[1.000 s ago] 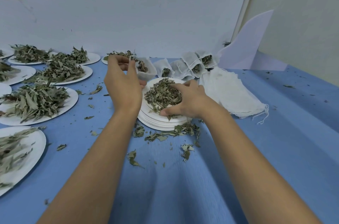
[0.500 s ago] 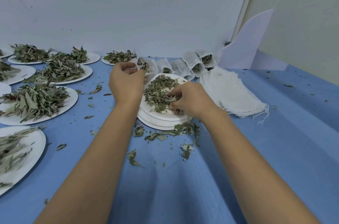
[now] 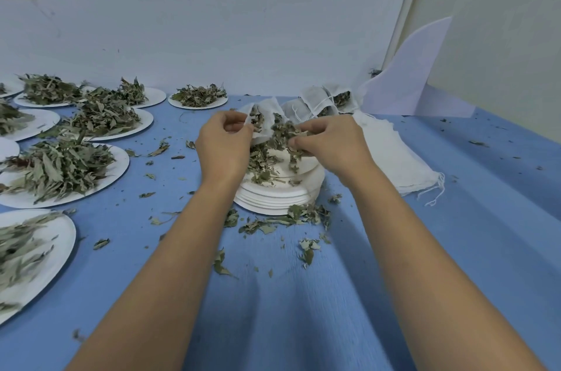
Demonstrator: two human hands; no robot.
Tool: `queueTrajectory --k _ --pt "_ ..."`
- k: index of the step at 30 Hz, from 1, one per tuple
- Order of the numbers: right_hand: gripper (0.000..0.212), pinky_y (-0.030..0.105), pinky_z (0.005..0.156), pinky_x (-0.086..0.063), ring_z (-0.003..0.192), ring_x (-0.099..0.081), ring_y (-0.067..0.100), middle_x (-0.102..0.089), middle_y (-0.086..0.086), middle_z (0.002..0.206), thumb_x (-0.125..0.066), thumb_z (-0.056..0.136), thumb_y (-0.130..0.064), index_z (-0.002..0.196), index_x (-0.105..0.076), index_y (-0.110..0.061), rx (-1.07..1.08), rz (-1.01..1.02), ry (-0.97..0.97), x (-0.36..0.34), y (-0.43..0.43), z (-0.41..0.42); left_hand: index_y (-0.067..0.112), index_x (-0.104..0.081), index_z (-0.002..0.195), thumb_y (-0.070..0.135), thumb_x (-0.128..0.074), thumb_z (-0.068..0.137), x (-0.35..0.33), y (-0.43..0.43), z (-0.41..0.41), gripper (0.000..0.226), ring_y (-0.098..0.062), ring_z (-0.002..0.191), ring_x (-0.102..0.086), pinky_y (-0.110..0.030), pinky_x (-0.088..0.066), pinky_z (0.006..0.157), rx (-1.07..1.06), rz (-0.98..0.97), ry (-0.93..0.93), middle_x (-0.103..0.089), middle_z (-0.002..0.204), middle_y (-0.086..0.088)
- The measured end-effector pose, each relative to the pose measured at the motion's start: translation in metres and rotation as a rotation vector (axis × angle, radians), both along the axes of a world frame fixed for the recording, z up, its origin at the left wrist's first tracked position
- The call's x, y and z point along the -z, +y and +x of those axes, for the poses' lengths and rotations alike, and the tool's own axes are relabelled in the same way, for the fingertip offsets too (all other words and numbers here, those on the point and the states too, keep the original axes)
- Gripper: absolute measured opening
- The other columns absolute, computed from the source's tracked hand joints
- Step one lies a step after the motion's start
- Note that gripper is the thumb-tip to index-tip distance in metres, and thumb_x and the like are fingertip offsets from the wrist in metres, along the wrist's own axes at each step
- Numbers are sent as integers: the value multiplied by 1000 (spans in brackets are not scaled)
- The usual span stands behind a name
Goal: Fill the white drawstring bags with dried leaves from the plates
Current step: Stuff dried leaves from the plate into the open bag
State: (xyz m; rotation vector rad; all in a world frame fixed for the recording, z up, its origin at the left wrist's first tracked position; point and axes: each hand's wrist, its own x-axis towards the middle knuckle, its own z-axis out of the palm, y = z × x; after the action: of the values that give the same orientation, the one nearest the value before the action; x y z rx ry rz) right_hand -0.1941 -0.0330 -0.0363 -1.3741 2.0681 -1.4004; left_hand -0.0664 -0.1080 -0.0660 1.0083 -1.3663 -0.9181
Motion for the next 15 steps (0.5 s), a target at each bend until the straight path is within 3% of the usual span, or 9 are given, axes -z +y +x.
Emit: queueTrajectory --k 2,6,9,12,14,15 --pt "28 24 77 -57 72 -70 13 -72 6 87 -79 73 -6 100 -71 -8 -28 -42 -149 -5 2 2 19 -62 93 16 -62 90 0 2 -1 5 2 68 -54 -1 -40 52 -12 -50 -97 -56 77 14" --pt "20 15 60 -54 58 -67 5 -70 0 67 -76 73 3 78 -68 -14 -115 -118 -355 -10 1 4 17 -64 92 17 -61 90 -1 7 -5 3 3 65 -52 -2 -39 51 16 -86 -162 -56 75 13" --pt "27 23 71 -58 66 -69 10 -72 7 85 -78 72 -1 97 -70 -5 -51 -74 -255 -6 -1 3 18 -63 88 18 -61 90 -4 10 -6 3 3 63 -53 -2 -38 51 17 -88 -150 -55 73 14" --pt "31 30 79 -58 74 -71 17 -73 9 93 -79 73 -5 102 -71 -6 4 -26 -141 -2 -1 4 20 -62 84 18 -62 89 -6 12 -7 5 1 65 -54 -3 -40 53 62 -93 -148 -56 73 13" --pt "28 26 77 -57 78 -71 19 -73 8 90 -77 74 -8 101 -73 -10 52 -1 -10 -3 -1 5 19 -62 82 16 -63 87 -7 14 -8 6 -5 70 -56 -11 -49 63 134 -77 -153 -58 73 10" --pt "26 23 74 -54 79 -70 18 -73 7 89 -75 75 -10 101 -74 -12 77 18 72 -3 -2 5 19 -63 82 16 -64 87 -7 14 -9 6 -9 72 -58 -22 -53 71 177 -55 -142 -59 73 7"
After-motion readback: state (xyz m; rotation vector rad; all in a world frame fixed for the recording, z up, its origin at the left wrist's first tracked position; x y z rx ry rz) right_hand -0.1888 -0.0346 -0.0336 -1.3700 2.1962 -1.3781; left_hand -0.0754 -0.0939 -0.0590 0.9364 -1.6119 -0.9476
